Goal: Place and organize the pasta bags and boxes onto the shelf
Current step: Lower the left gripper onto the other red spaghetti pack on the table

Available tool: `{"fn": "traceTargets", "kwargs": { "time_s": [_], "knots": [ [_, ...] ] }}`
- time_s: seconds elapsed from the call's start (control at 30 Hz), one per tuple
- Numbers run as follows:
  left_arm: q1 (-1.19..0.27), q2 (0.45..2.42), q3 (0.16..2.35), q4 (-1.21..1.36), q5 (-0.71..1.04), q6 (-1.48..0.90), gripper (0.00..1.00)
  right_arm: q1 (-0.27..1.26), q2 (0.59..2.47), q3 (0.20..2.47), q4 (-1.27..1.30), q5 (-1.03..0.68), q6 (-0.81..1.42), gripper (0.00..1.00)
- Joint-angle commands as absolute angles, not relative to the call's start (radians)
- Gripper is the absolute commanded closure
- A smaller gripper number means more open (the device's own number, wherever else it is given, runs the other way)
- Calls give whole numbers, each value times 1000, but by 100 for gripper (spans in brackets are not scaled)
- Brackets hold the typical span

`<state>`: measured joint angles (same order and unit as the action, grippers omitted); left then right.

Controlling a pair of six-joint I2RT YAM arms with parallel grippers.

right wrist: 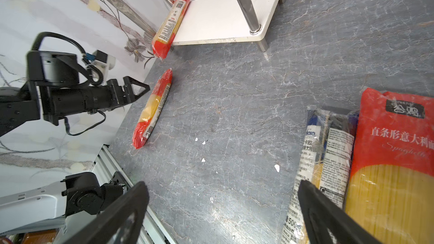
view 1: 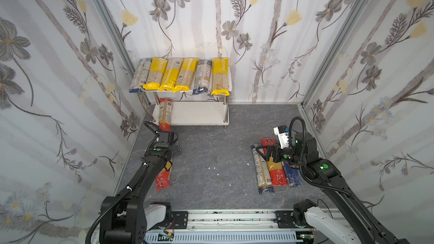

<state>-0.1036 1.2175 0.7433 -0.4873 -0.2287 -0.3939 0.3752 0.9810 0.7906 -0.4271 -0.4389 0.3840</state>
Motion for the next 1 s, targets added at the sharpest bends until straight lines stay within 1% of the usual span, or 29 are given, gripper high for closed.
{"fn": "traceTargets", "kwargs": {
  "time_s": [0.0, 0.33, 0.47, 0.63, 0.7, 0.73, 0.77, 0.8, 0.87, 0.9, 0.93, 0.97],
  "knots": [
    [-120, 1254, 734, -506, -209, -490, 0, 381, 958, 779, -366, -453, 393, 0],
    [-126, 1453, 748, -530, -349, -573, 0, 385, 932, 761, -357, -442, 405, 0],
    [-127, 1497, 752, -535, -348, -596, 0, 385, 940, 761, -356, -440, 403, 0],
    [-168, 1578, 755, -529, -360, -620, 1, 384, 967, 761, -341, -442, 402, 0],
    [-188, 1608, 756, -525, -362, -626, 7, 386, 976, 761, -336, -446, 402, 0],
    [-199, 1621, 756, -523, -364, -629, 12, 386, 979, 762, -334, -446, 402, 0],
    [-208, 1630, 754, -520, -366, -632, 18, 386, 983, 762, -334, -446, 400, 0],
    [-221, 1638, 750, -517, -367, -636, 28, 385, 984, 765, -337, -446, 399, 0],
    [-244, 1643, 740, -517, -364, -647, 40, 386, 988, 768, -340, -441, 394, 0],
    [-259, 1638, 730, -516, -362, -656, 45, 386, 989, 770, -345, -435, 391, 0],
    [-272, 1632, 722, -518, -364, -664, 47, 386, 991, 772, -347, -435, 389, 0],
    [-282, 1626, 717, -518, -363, -668, 53, 386, 991, 774, -349, -433, 388, 0]
  ]
}}
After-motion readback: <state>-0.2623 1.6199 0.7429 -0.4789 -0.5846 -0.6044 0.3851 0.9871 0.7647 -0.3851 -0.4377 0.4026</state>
